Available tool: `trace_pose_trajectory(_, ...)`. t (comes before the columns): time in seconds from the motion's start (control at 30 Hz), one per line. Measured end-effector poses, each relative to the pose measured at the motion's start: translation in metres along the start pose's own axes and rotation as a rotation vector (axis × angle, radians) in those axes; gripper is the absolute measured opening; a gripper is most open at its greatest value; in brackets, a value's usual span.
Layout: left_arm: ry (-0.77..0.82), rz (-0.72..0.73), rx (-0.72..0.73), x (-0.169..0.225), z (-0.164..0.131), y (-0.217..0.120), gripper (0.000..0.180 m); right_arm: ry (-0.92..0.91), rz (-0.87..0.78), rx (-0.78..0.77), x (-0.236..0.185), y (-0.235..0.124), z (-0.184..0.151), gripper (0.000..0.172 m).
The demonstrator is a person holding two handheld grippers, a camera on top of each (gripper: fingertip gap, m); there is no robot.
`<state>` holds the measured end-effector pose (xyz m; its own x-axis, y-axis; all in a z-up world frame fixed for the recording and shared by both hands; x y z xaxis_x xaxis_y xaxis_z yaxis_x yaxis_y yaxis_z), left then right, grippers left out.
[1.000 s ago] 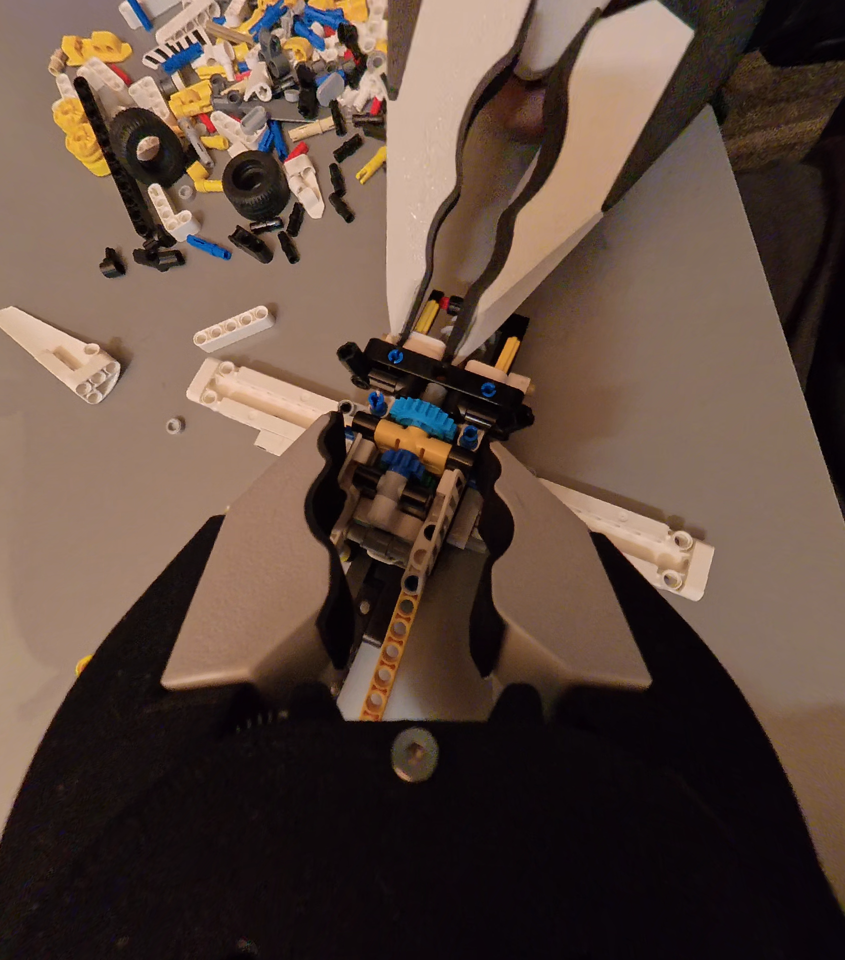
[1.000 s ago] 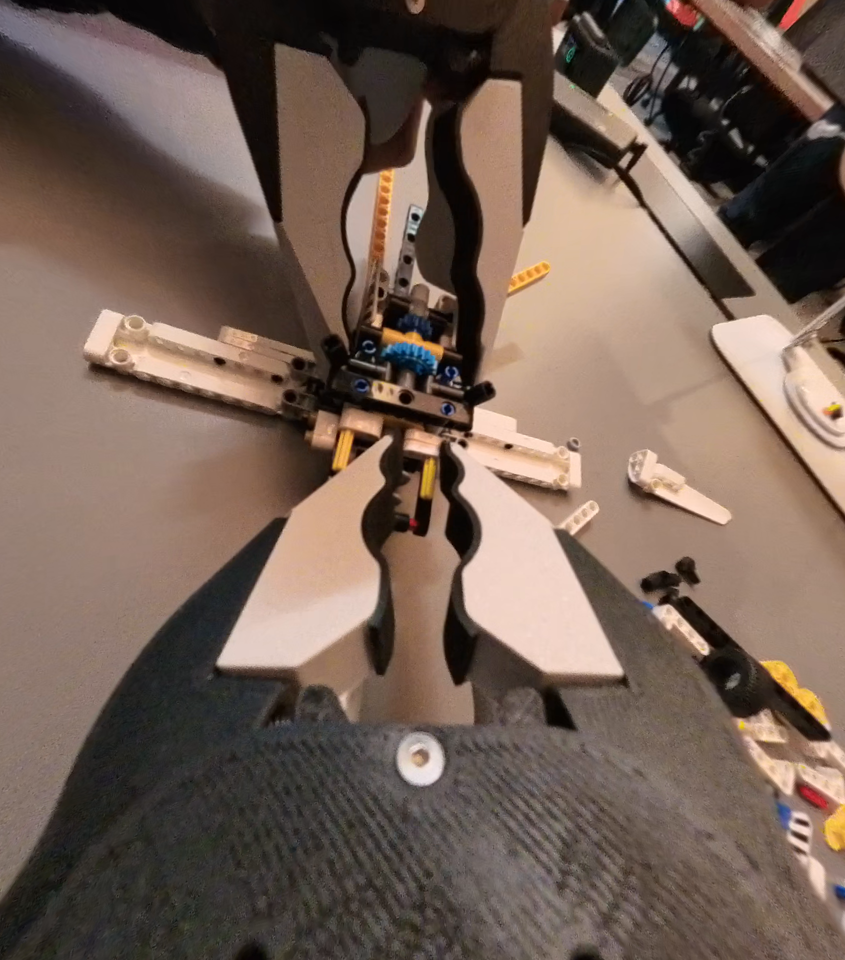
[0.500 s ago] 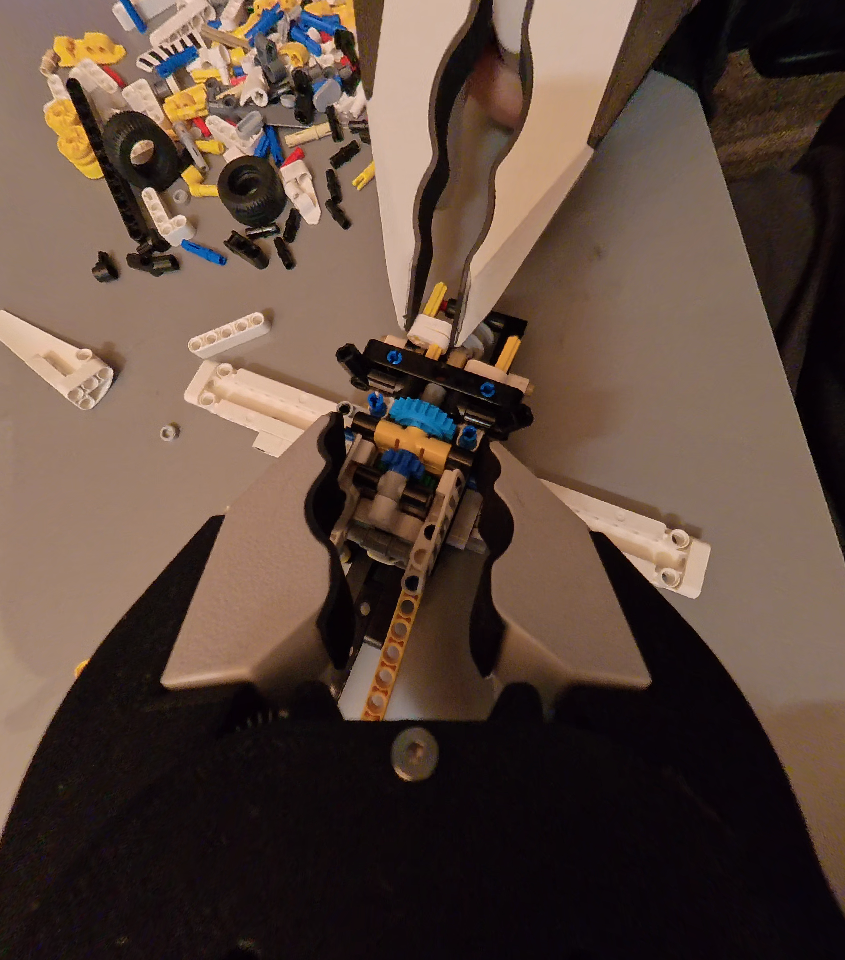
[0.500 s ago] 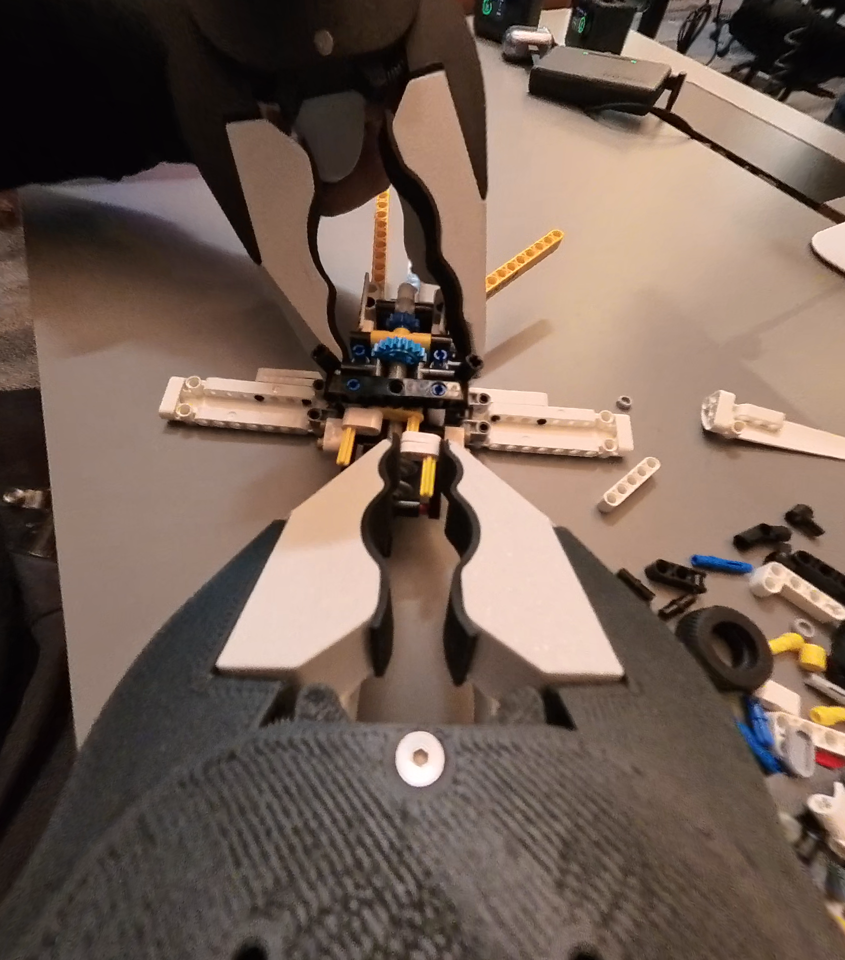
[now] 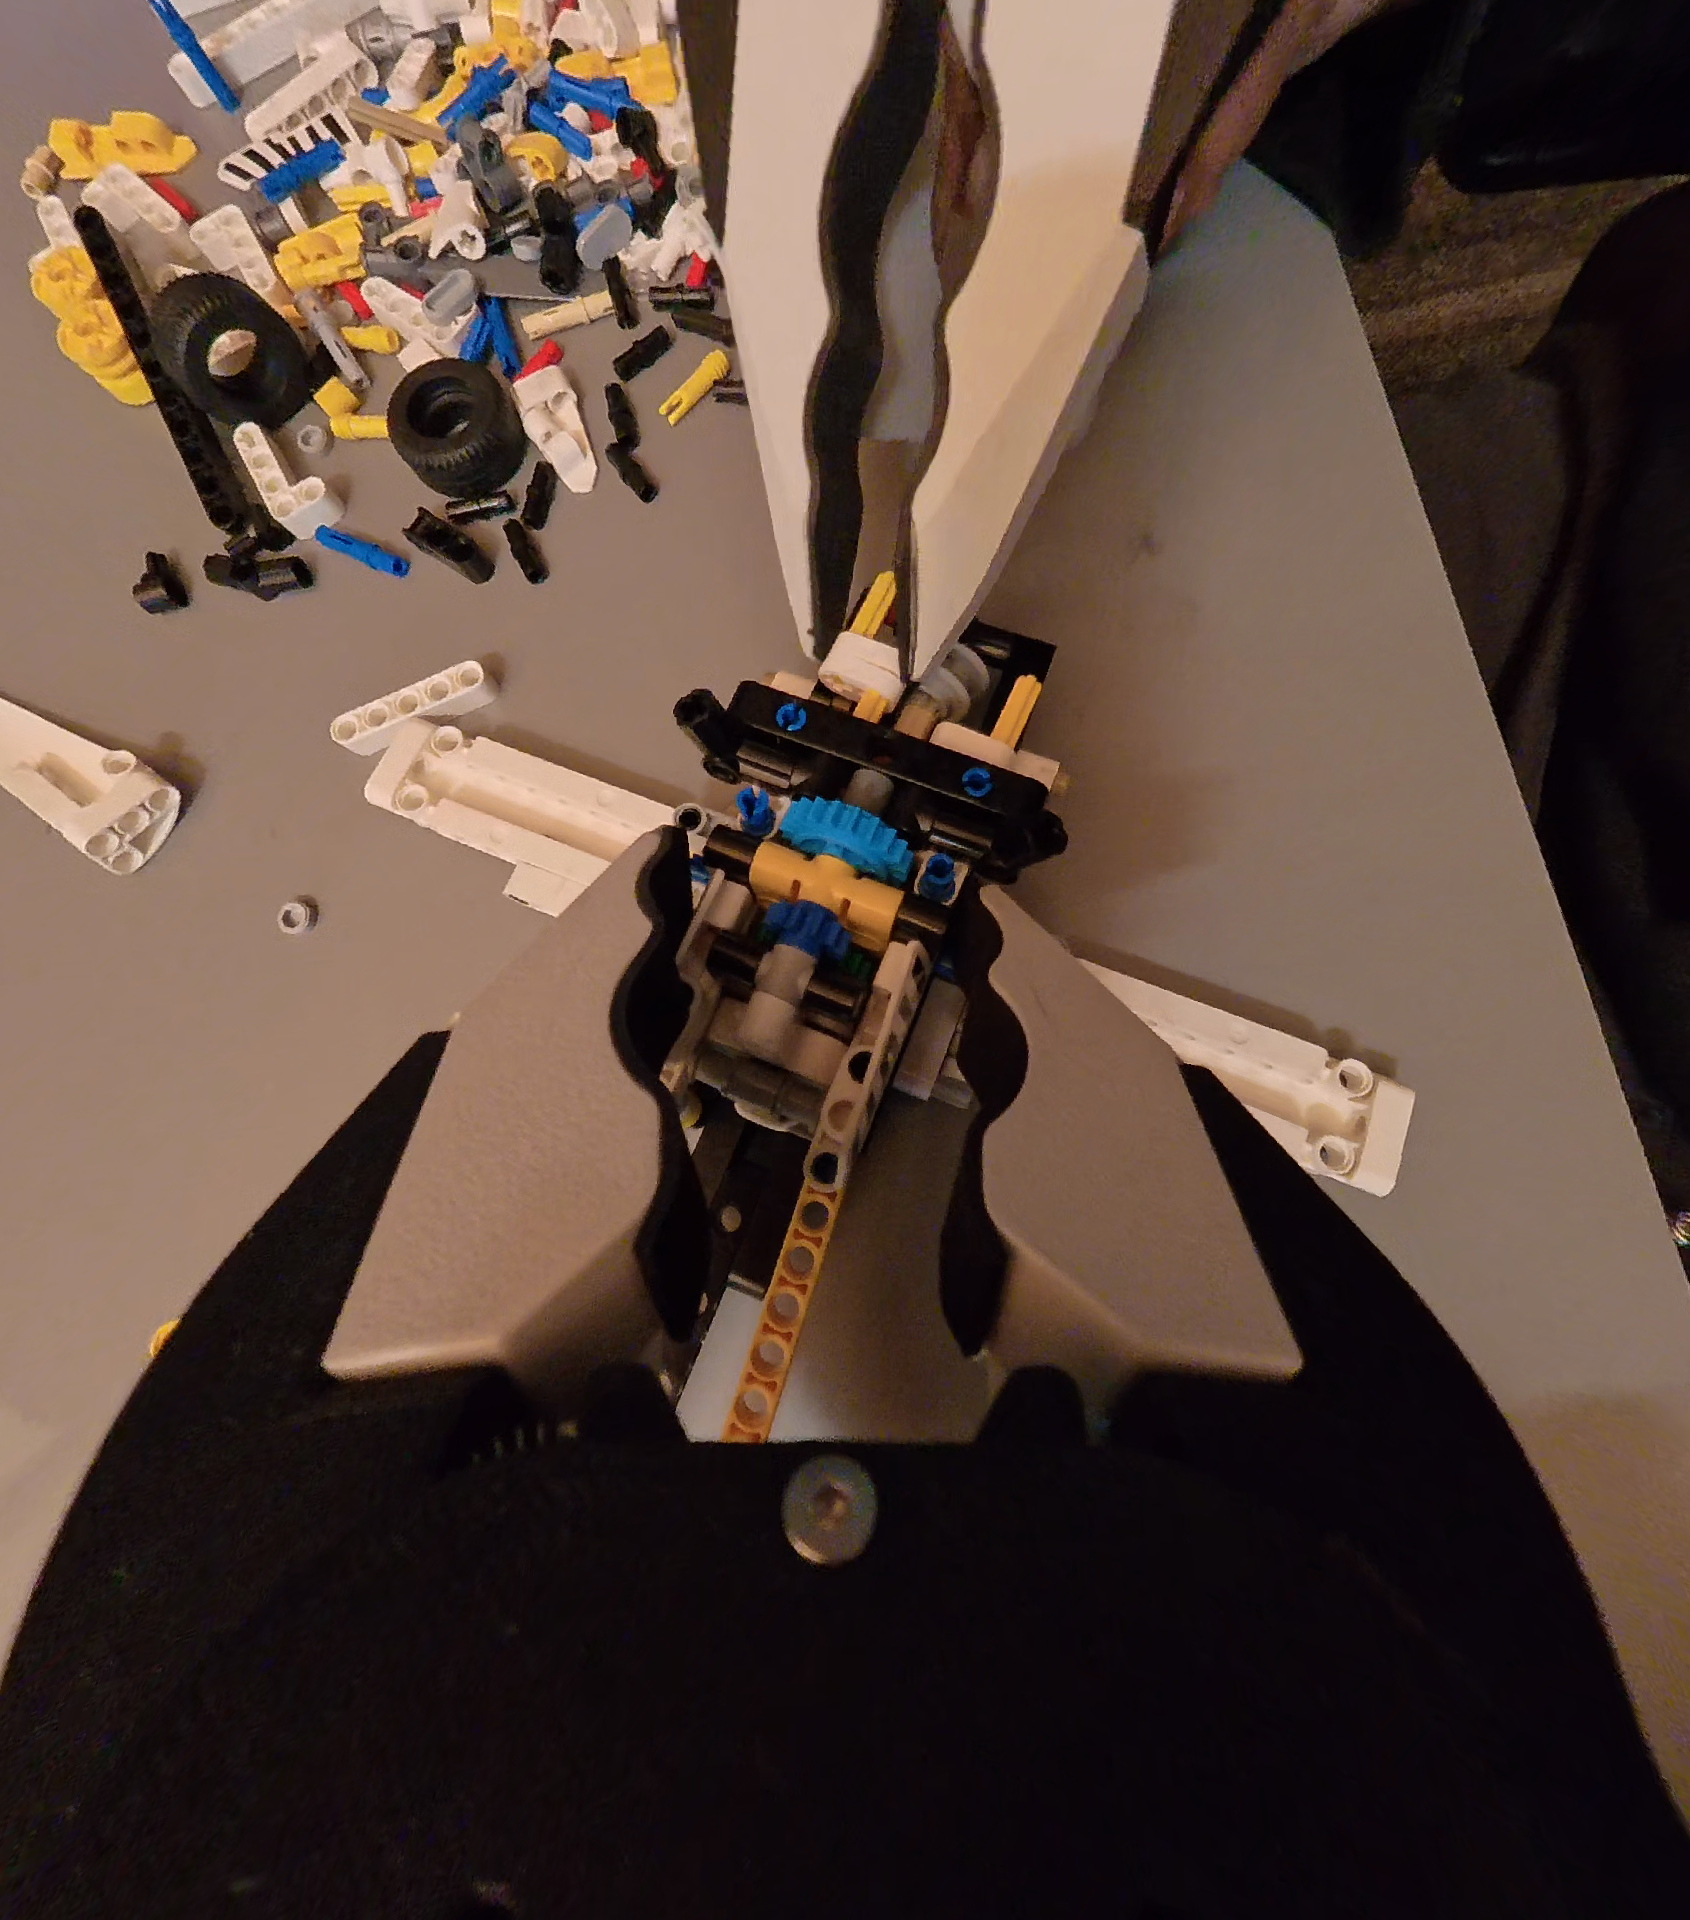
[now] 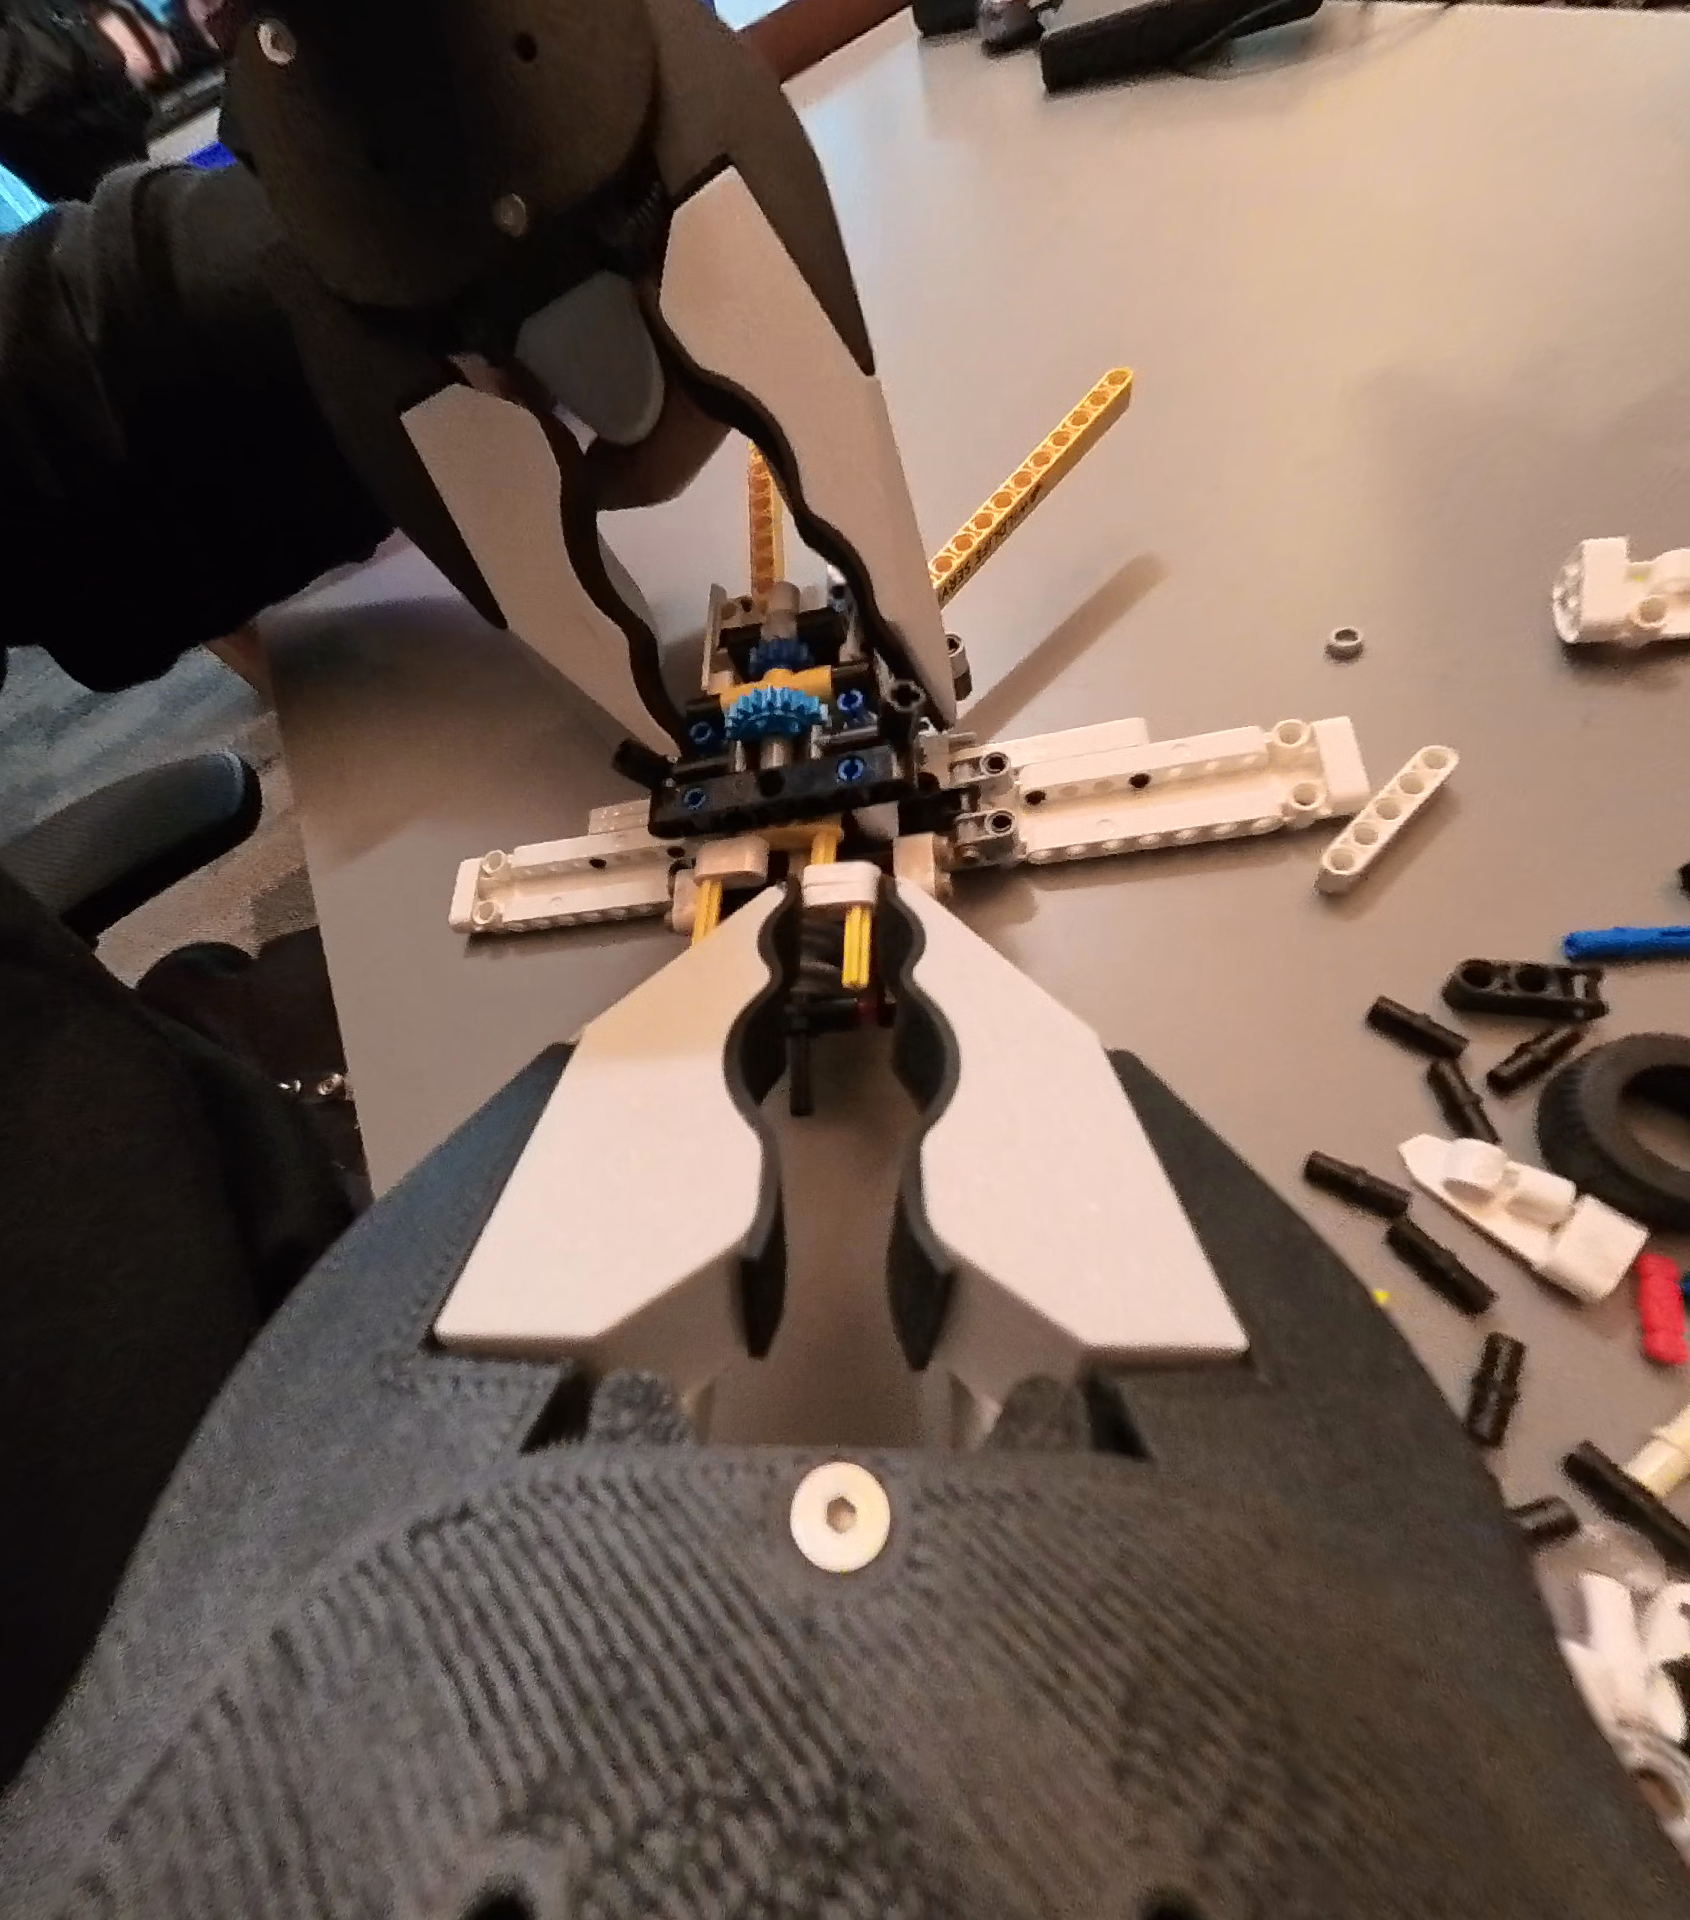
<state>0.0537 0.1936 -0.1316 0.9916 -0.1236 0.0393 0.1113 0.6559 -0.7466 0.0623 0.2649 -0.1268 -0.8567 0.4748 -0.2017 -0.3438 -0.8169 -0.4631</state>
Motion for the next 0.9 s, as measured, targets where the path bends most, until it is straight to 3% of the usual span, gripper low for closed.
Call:
trace_pose_trajectory(0.2, -0.003, -0.001, 0.003, 0.001, 0.001, 0.001, 0.052, -0.146, -0.109, 0.025, -0.004, -0.004, -0.001, 0.013)
trace_pose_trajectory(0.33, -0.013, -0.014, 0.028, 0.002, 0.002, 0.000, 0.052, -0.016, -0.014, 0.032, -0.002, -0.009, 0.001, 0.012)
trace_pose_trajectory(0.4, -0.037, 0.094, -0.047, -0.013, -0.014, -0.012, 0.051, 0.049, -0.001, 0.073, 0.008, -0.021, 0.004, 0.000)
trace_pose_trajectory(0.47, -0.092, 0.088, -0.006, -0.018, -0.023, -0.024, 0.051, 0.116, -0.005, 0.089, 0.022, -0.038, -0.002, 0.000)
trace_pose_trajectory(0.57, -0.087, 0.104, -0.023, -0.020, -0.022, -0.021, 0.051, -0.110, -0.190, 0.016, 0.023, -0.029, -0.011, 0.000)
trace_pose_trajectory(0.67, -0.079, 0.099, -0.027, -0.019, -0.019, -0.018, 0.050, -0.260, -0.243, 0.081, 0.015, -0.016, 0.003, 0.000)
trace_pose_trajectory(0.8, -0.078, 0.097, -0.035, -0.018, -0.019, -0.018, 0.050, -0.227, -0.166, 0.080, 0.016, 0.001, 0.012, 0.017)
trace_pose_trajectory(0.9, -0.074, 0.100, -0.028, -0.018, -0.019, -0.018, 0.050, -0.230, -0.138, 0.065, 0.020, 0.013, 0.017, 0.016)
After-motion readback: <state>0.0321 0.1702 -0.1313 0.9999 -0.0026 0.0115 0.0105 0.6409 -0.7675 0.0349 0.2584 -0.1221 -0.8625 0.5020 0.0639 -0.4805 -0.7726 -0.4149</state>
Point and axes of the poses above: each gripper's, where its closed fingertips meet, y out along the fingers, z out of its top, x = y × z across the jaws, the point moved 3 cm from there along -y, back along the fingers, and after that the axes turned 9 degrees about -z, right-handed, at the moved point
